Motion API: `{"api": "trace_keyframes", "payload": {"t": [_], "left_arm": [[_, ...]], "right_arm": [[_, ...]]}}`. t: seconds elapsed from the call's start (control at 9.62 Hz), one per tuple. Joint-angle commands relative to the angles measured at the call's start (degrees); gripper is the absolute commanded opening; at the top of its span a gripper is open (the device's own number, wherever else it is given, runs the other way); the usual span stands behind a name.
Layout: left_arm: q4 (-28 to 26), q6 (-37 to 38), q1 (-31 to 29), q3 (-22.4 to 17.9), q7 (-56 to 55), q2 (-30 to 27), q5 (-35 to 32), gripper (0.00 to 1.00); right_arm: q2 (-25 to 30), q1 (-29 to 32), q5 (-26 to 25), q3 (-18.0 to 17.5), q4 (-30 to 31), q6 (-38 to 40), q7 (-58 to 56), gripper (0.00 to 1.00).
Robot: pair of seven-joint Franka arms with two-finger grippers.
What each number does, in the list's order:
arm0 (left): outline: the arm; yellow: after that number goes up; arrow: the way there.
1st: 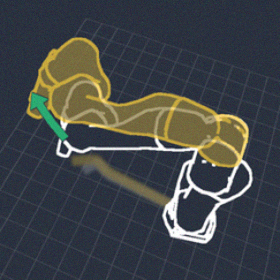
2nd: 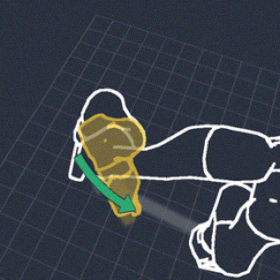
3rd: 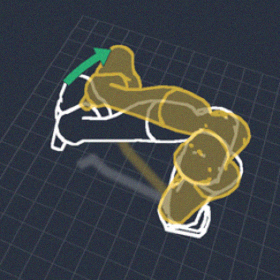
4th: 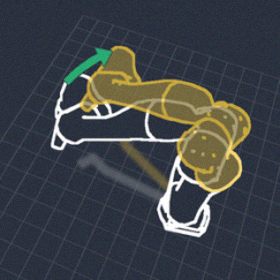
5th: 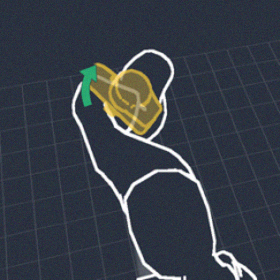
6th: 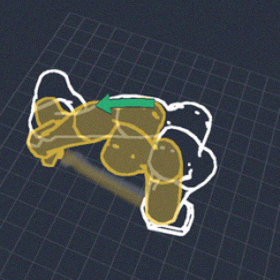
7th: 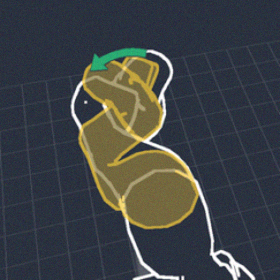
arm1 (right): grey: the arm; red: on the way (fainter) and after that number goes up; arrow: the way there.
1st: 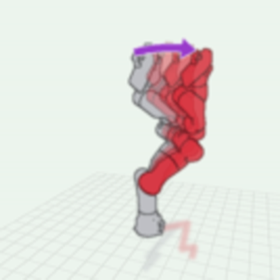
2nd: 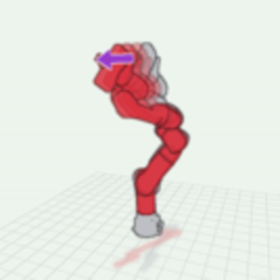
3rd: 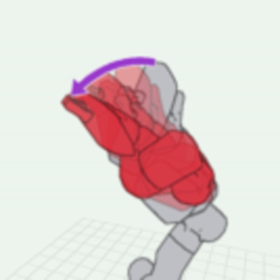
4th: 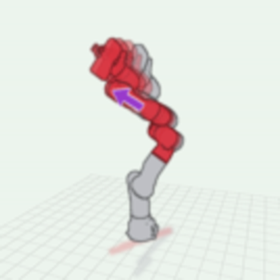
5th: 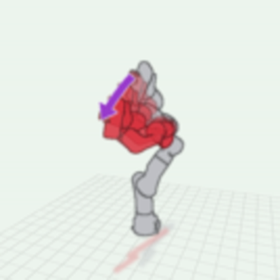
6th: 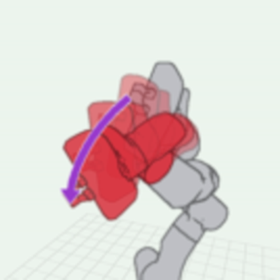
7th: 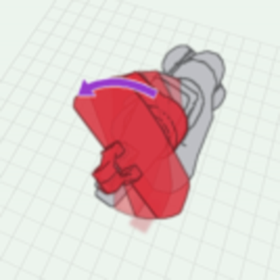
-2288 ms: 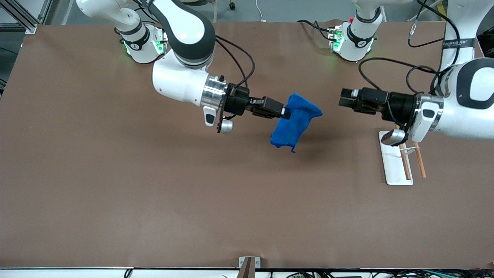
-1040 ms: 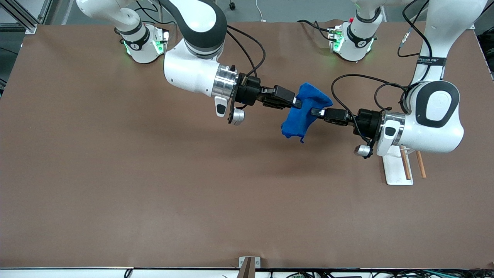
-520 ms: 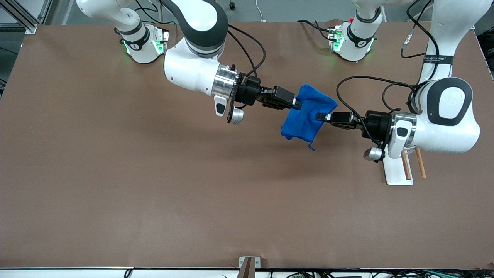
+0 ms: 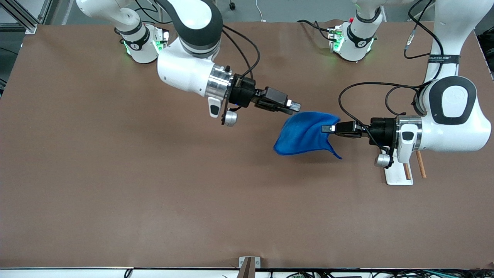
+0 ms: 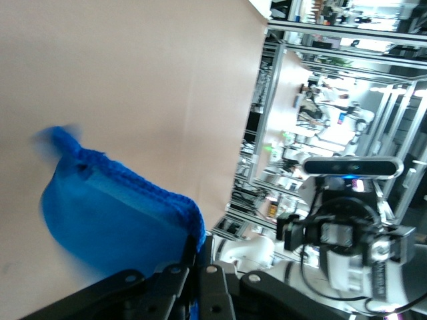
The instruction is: Right arm passes towel to left arm to hang
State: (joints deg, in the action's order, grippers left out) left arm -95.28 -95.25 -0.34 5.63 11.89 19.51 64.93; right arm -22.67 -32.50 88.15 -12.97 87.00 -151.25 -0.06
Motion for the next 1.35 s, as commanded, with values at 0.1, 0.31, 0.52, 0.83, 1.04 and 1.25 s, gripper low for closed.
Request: {"api": "trace_keyframes", "payload": {"t": [0.1,0.31,0.52,0.83,1.04,1.25], "left_arm": [[3.59,-4.5,-0.44,-2.72,0.59,0.61,-14.6,0.0],[3.96,-4.77,-0.62,-8.32,0.94,0.61,-22.62,0.0],[3.44,-4.68,-0.45,-14.39,1.47,-0.35,-31.92,0.0],[2.56,-2.93,-0.97,-21.95,1.47,-2.29,-39.35,0.0],[1.86,-1.96,-1.06,-27.14,1.56,-2.29,-42.25,0.0],[-0.33,-1.96,-2.63,-29.27,1.38,-1.68,-42.26,0.0]], "right_arm": [[4.3,12.86,-20.74,-0.3,5.45,15.85,1.9,1.0],[4.3,19.47,-37.79,0.75,5.63,22.98,5.13,1.0],[5.79,20.46,-59.48,5.39,5.63,28.88,11.98,1.0],[9.74,20.55,-75.71,16.28,5.37,34.78,13.42,1.0],[14.13,22.38,-85.57,21.14,5.28,40.91,13.07,1.0],[19.22,27.29,-86.13,21.06,5.1,48.9,11.24,1.0]]}}
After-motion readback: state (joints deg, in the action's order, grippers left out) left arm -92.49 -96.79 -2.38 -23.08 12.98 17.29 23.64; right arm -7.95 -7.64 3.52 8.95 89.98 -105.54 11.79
